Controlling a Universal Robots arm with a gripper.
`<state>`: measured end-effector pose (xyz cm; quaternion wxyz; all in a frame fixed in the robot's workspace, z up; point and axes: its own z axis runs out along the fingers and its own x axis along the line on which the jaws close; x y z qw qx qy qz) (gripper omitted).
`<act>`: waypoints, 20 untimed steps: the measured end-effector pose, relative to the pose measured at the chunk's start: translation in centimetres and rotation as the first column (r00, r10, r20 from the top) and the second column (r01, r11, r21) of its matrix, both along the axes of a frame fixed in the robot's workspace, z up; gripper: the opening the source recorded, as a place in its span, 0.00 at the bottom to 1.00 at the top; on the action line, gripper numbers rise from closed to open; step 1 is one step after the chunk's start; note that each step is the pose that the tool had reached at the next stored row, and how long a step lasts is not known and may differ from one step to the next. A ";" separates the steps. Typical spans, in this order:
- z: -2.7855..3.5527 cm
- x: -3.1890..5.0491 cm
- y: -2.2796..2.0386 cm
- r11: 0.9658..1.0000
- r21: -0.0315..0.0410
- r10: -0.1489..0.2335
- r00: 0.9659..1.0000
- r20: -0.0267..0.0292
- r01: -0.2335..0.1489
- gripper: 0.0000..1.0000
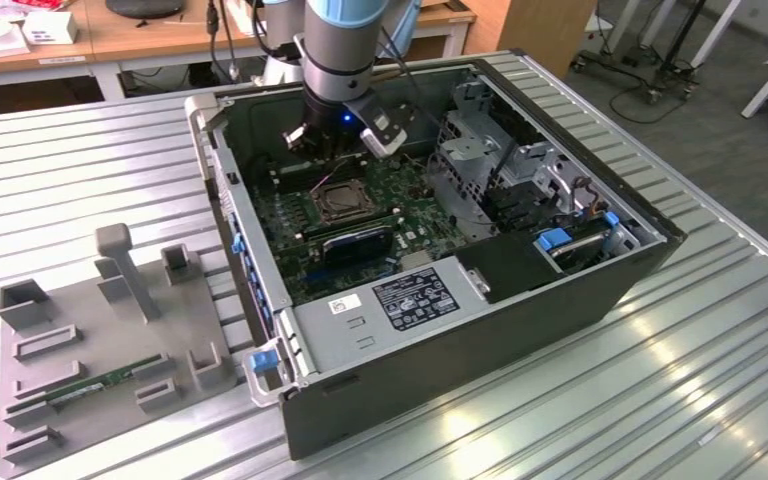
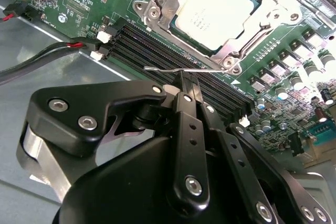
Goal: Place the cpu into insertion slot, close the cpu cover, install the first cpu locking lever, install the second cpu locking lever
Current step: 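Install the first cpu locking lever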
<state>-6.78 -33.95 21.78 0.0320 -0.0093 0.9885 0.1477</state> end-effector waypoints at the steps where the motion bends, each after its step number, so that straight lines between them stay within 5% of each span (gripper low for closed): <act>1: 0.00 0.00 0.00 1.000 0.000 0.000 1.000 0.000 0.000 0.11; 20: -0.11 0.31 0.01 1.000 0.000 0.000 1.000 0.000 0.000 0.11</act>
